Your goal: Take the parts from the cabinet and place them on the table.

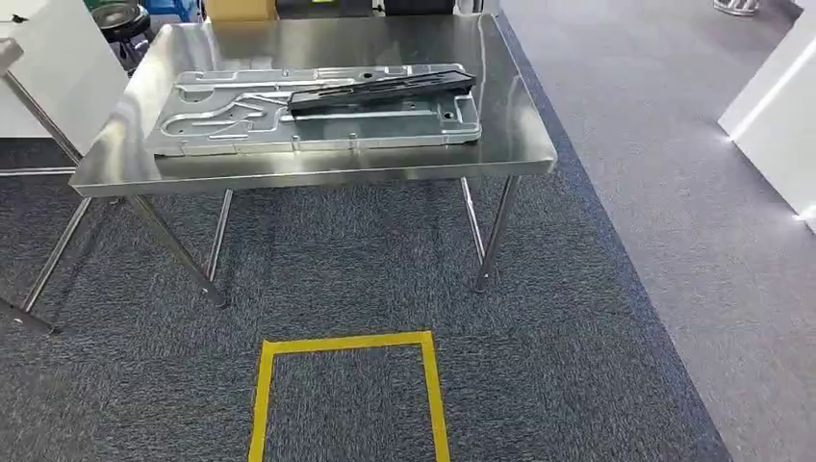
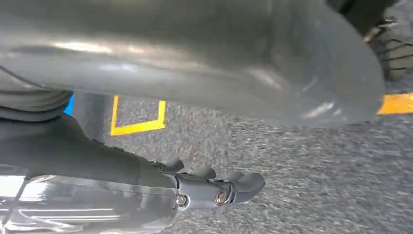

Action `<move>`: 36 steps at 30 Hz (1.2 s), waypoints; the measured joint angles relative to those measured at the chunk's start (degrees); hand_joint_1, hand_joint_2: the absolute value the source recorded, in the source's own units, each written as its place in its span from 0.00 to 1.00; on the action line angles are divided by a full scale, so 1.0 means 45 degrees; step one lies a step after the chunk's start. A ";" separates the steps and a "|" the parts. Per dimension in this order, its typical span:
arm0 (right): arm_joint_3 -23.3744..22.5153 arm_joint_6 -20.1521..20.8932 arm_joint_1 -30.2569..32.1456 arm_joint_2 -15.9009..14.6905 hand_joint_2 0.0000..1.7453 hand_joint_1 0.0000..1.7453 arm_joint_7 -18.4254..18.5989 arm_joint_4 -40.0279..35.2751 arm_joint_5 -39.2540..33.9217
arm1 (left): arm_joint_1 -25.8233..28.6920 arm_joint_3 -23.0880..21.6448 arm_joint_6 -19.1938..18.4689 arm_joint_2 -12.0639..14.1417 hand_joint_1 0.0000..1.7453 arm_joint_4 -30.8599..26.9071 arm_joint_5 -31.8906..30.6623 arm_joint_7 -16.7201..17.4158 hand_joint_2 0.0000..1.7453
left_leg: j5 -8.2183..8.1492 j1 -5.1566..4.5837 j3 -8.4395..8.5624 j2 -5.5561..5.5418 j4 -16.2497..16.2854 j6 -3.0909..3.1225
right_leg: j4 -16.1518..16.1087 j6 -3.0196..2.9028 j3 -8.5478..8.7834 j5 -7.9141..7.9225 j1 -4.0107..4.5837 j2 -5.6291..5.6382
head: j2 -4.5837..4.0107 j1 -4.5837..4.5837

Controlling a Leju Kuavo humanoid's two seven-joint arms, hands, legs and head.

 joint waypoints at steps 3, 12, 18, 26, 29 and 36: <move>0.0000 0.0161 -0.0056 0.0000 0.00 0.00 -0.0088 0.0019 0.0010 | 0.0014 0.0029 0.0019 0.0015 0.00 -0.0005 0.0000 -0.0068 0.00 | 0.0423 -0.0044 -0.0565 0.0147 0.0034 0.0090 | 0.2648 0.0112 -0.0658 -0.2243 -0.0042 -0.0213 | 0.0000 0.0000; -0.0068 0.0238 -0.0179 -0.0112 0.00 0.00 -0.0355 0.0049 -0.0102 | -0.0033 0.0141 0.0122 0.0000 0.00 0.0000 -0.0155 -0.0306 0.00 | 0.1230 -0.0102 -0.1984 0.0284 0.0655 -0.0303 | -0.0778 -0.0275 0.2642 -0.1595 0.0134 -0.0245 | 0.0000 0.0000; -0.0354 0.0345 -0.0126 -0.0107 0.00 0.00 -0.0296 0.0073 -0.0616 | 0.0011 0.0219 0.0315 0.0010 0.00 0.0000 -0.0286 -0.0141 0.00 | -0.0828 0.0013 -0.3168 0.0249 0.3764 -0.0663 | -0.0855 -0.0642 0.2279 -0.1122 0.0029 -0.0424 | 0.0000 0.0000; -0.0801 0.0568 -0.0074 -0.0054 1.00 0.00 -0.0160 0.0141 -0.0957 | 0.0048 0.0214 0.0408 0.0015 0.00 -0.0005 -0.0592 -0.0039 0.00 | 0.0315 0.0010 -0.0986 0.0222 0.0779 -0.0521 | -0.0428 -0.0296 0.1864 -0.1087 0.0046 -0.0408 | 0.0000 0.0000; -0.0835 0.0583 -0.0089 -0.0053 1.00 0.00 -0.0044 0.0155 -0.0957 | 0.0044 0.0209 0.0447 0.0015 0.00 0.0000 -0.0666 0.0024 0.00 | 0.0370 0.0088 -0.1056 0.0230 0.0582 -0.0267 | -0.0431 -0.0053 0.1802 -0.1048 0.0089 -0.0392 | 0.0000 0.0000; -0.0923 0.0612 -0.0054 -0.0044 1.00 0.00 -0.0053 0.0175 -0.0961 | 0.0022 0.0209 0.0491 0.0019 0.00 -0.0005 -0.0685 0.0199 0.00 | 0.0557 -0.0025 -0.1297 0.0283 0.0579 0.0043 | 0.3435 0.0088 -0.0033 -0.2632 -0.0026 -0.0356 | 0.0000 0.0000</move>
